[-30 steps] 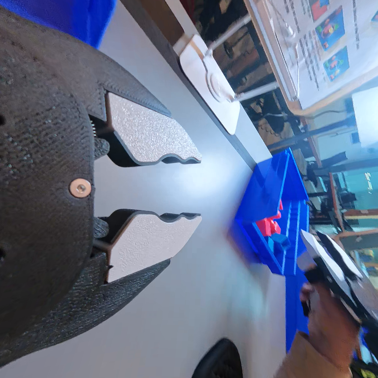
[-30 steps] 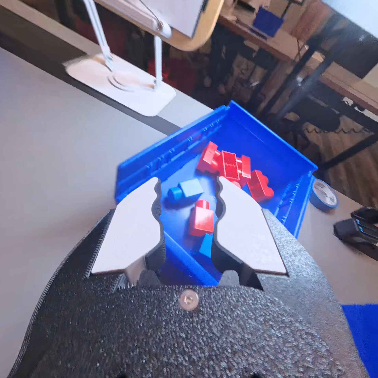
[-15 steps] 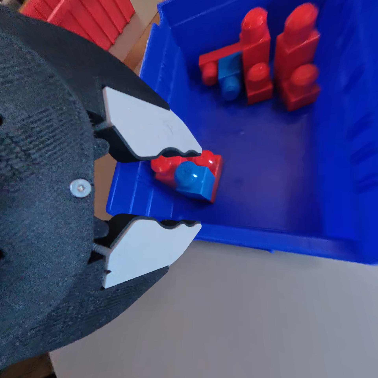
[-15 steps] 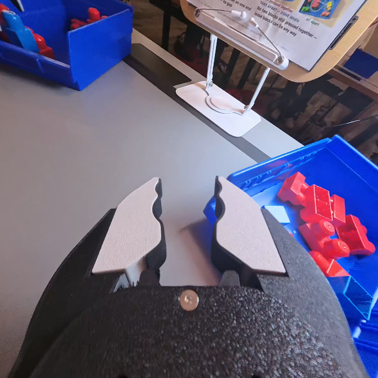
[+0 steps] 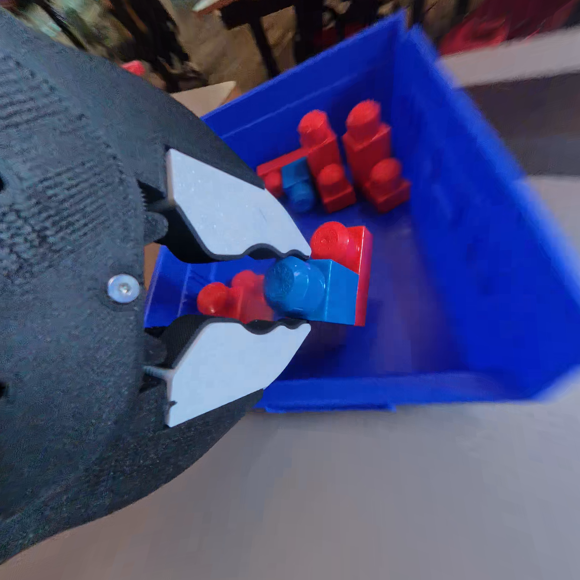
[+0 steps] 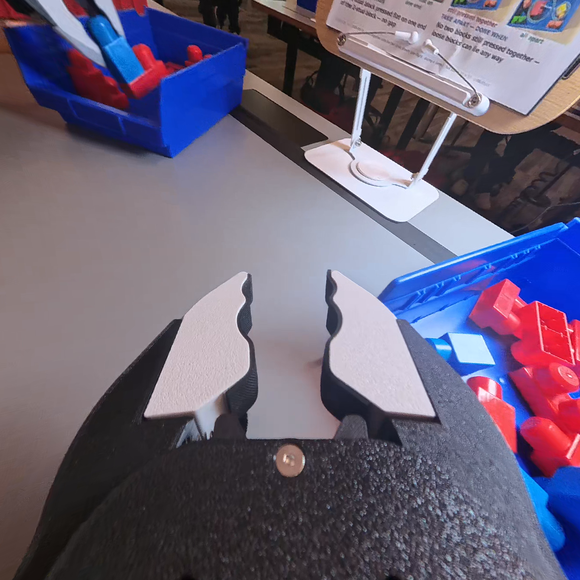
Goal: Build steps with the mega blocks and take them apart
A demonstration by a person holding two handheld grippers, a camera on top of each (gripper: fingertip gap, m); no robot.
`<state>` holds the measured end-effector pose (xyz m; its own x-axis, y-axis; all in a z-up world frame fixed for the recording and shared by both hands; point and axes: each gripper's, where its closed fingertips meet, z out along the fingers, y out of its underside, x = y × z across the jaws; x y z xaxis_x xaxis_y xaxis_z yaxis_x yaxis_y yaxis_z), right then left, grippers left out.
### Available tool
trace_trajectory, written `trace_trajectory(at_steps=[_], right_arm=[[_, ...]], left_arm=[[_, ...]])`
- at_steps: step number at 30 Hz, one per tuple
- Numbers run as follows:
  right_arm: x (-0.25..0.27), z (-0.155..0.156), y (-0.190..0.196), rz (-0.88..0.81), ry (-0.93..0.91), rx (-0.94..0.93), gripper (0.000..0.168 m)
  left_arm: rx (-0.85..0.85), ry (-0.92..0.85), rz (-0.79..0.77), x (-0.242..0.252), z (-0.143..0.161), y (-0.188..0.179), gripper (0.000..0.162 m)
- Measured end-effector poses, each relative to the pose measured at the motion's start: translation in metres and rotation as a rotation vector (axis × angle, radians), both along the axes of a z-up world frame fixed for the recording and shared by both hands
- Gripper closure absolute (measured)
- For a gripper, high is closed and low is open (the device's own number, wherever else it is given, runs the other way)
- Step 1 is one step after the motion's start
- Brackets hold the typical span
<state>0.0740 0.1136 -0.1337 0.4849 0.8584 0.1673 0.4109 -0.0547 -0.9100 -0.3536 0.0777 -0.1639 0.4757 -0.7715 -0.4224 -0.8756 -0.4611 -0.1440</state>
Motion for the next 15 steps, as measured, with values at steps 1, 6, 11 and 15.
trace_trajectory(at_steps=[1, 6, 11, 15], right_arm=[[-0.004, 0.002, -0.005, 0.03, 0.026, -0.009, 0.123], [-0.039, 0.029, -0.066, 0.413, 0.353, -0.297, 0.117], [-0.061, 0.044, -0.118, 0.675, 0.533, -0.582, 0.106], [-0.077, 0.047, -0.149, 0.782, 0.569, -0.726, 0.112]], left_arm=[[0.066, -0.088, -0.039, 0.019, 0.016, 0.001, 0.126], [0.395, -0.617, -0.434, 0.162, 0.099, -0.041, 0.127], [0.571, -0.852, -0.748, 0.275, 0.112, -0.108, 0.126], [0.626, -0.833, -0.849, 0.328, 0.087, -0.125, 0.126]])
